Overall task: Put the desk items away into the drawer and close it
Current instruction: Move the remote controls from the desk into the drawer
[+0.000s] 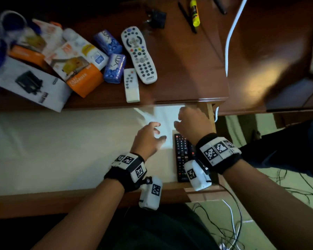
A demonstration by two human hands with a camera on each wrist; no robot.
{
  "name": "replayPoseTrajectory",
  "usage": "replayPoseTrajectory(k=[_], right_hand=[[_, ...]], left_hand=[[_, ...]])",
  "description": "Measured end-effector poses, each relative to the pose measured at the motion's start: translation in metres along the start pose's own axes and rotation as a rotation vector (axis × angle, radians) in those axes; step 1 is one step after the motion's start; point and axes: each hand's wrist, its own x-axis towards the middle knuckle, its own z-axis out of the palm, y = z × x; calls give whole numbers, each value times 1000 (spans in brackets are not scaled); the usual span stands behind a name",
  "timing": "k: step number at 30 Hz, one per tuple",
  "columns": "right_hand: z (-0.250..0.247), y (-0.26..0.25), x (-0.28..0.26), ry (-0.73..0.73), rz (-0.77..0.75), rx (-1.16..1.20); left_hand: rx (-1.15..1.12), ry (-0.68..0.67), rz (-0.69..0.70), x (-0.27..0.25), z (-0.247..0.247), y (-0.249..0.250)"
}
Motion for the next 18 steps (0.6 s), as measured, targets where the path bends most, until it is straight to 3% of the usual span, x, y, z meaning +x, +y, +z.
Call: replayPoseTrajectory(k=[4, 7, 9, 13, 18], right_hand=[[-14, -32, 31, 254, -152, 186], [-14, -50, 52, 320, -328, 228], [-10, -58, 65, 303, -409, 183], [1, -67, 77, 229, -412, 80], [10, -56, 72, 273, -421, 68]], left_hand=[[-129, 315, 132, 3, -46, 18], [-50, 455, 238, 11, -71, 23], [75, 488, 271, 16, -79, 21], [349, 433, 265, 21, -78, 18], [456, 402, 234, 23, -72, 18]])
